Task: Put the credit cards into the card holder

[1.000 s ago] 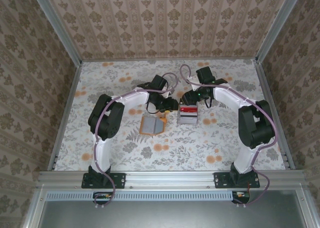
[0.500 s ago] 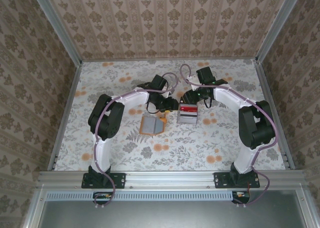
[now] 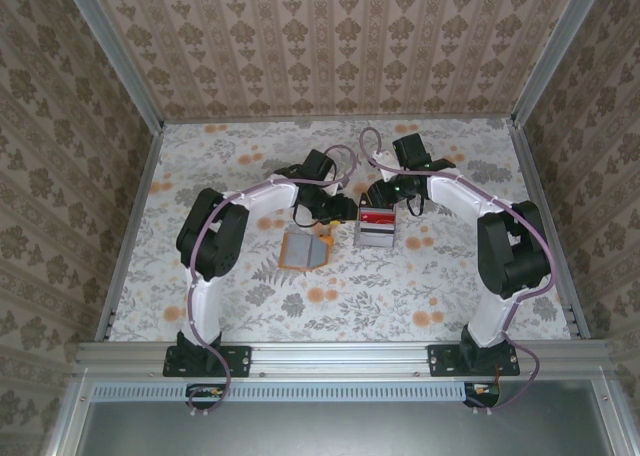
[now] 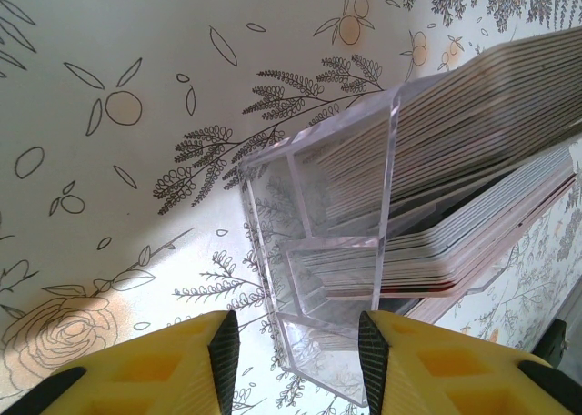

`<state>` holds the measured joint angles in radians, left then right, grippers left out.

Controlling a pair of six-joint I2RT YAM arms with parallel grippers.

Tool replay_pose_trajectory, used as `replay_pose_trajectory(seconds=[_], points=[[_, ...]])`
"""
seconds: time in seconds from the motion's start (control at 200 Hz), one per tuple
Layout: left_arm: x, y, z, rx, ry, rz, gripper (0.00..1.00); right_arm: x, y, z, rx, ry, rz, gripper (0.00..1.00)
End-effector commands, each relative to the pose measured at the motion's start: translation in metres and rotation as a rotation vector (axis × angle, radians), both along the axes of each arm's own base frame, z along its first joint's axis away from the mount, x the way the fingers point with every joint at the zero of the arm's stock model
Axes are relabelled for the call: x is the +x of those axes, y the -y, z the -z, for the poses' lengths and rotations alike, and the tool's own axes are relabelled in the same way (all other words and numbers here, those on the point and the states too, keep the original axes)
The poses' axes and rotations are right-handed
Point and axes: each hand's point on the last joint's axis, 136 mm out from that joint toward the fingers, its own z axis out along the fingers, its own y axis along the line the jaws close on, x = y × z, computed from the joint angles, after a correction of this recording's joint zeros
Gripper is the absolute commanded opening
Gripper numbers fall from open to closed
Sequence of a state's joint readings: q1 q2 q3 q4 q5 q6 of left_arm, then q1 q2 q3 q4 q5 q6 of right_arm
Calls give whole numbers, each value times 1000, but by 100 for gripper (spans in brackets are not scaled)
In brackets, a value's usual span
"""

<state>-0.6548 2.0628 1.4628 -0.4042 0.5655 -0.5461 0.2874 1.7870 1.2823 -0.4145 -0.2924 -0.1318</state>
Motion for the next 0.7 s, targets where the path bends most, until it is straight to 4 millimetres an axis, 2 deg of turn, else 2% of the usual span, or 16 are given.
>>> replay_pose_trajectory(seconds=[0.0, 0.055, 0.125, 0.18, 0.425, 0.695], points=[[-2, 7, 0, -20, -12, 15, 43, 1, -3, -4, 27, 7, -14, 26], [-1, 7, 0, -20, -12, 15, 44, 1, -4, -6, 31, 7, -17, 20], [-2, 7, 1, -19, -13, 15, 44, 1, -5, -8, 36, 6, -20, 19], [-2, 6, 1, -18, -16, 15, 43, 0, -7, -8, 43, 4, -28, 13], [-3, 5, 2, -12, -16, 16, 44, -4, -8, -16, 53, 7, -48, 10], [-3, 5, -1, -14, -15, 16, 44, -6, -12, -38, 93, 39, -57, 9]])
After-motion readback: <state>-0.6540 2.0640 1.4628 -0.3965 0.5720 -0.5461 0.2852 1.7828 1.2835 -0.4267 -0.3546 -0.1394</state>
